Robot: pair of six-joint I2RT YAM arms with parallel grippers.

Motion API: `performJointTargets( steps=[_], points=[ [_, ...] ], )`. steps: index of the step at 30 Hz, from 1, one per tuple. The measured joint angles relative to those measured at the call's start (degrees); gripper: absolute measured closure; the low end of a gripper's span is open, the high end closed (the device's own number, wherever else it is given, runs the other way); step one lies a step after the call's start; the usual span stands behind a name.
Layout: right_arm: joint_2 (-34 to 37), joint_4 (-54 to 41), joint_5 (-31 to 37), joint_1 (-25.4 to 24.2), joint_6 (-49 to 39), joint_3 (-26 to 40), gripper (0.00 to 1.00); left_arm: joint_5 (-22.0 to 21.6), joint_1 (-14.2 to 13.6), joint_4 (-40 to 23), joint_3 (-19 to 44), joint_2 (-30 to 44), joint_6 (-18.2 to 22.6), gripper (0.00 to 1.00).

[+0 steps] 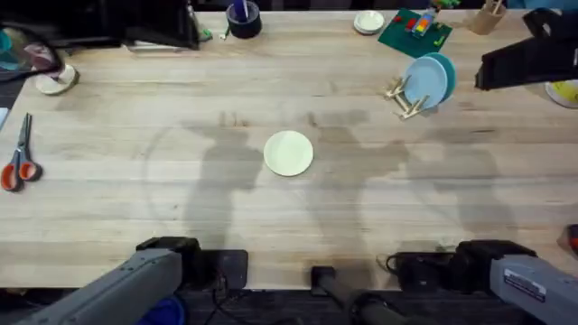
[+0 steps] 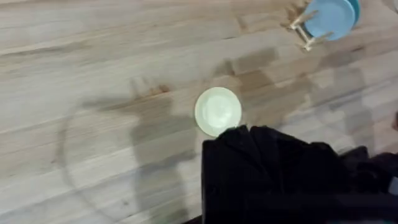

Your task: Pick up the plates from the table one by one and place each into a slot on the dish rack.

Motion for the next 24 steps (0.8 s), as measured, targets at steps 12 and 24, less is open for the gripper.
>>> performJointTargets(
  steps=[12,24],
  points=[
    [0.0,0.0,0.0,0.0,0.0,0.01,0.009,11.87,2.97,0.85,-7.83,4.01,3.88,0.957],
    [0.0,0.0,0.0,0.0,0.0,0.02,0.01,26.66,7.19,10.05,-27.3,4.01,9.84,0.957]
  ],
)
